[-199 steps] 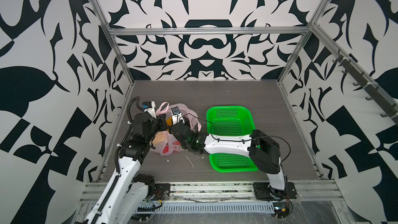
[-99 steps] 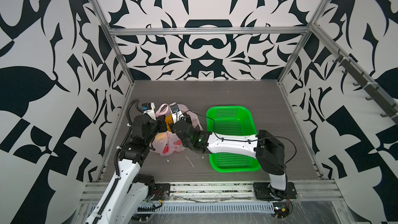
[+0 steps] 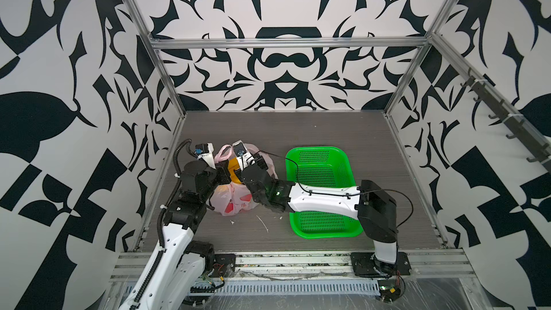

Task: Untie the knot of the plastic bag and take out the fruit
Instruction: 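Lift the banana bunch out of the bag with the right gripper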

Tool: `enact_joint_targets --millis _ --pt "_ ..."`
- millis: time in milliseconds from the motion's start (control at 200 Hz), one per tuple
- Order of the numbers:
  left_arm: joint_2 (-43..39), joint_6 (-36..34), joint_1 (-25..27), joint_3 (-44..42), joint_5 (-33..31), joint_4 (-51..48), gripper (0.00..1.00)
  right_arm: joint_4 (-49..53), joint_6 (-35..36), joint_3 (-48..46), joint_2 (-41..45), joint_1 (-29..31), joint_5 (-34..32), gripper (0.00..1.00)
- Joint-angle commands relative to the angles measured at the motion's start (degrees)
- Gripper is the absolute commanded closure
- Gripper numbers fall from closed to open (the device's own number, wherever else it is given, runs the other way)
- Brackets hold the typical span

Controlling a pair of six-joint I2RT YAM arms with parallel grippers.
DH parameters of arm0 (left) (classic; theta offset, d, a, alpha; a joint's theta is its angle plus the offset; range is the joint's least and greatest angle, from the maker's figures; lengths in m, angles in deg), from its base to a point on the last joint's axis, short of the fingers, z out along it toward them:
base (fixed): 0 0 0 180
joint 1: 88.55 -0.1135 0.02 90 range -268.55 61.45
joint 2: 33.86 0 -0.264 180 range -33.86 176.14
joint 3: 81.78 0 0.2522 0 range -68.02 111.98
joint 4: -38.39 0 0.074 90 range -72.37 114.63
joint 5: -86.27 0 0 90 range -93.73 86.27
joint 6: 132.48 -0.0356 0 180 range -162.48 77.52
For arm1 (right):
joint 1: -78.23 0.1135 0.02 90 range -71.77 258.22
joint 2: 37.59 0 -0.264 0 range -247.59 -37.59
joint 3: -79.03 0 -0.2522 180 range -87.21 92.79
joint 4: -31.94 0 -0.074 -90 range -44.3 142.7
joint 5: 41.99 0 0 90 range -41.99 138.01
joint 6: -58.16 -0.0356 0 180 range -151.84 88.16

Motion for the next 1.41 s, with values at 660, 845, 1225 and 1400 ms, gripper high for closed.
enact_joint_targets --millis 660,845,1225,1400 --pt "-0.7 0.2 -0.1 -0.7 -1.4 0.3 1.00 -4.5 6.3 -1.5 9.7 -0.6 -2.4 1.00" --pt "-0.5 0.1 -0.1 -0.8 -1.9 0.2 1.00 -4.7 6.9 -2.7 11.4 -0.8 -2.7 1.00" --pt "-0.7 -0.3 -0.2 -0.7 -2.3 -0.1 1.00 -6.0 7.3 -6.6 15.6 -1.6 -4.2 1.00" --pt "-0.6 -0.2 -0.2 -0.8 -2.2 0.1 1.00 -6.3 7.9 -8.4 17.8 -2.2 -4.9 1.00"
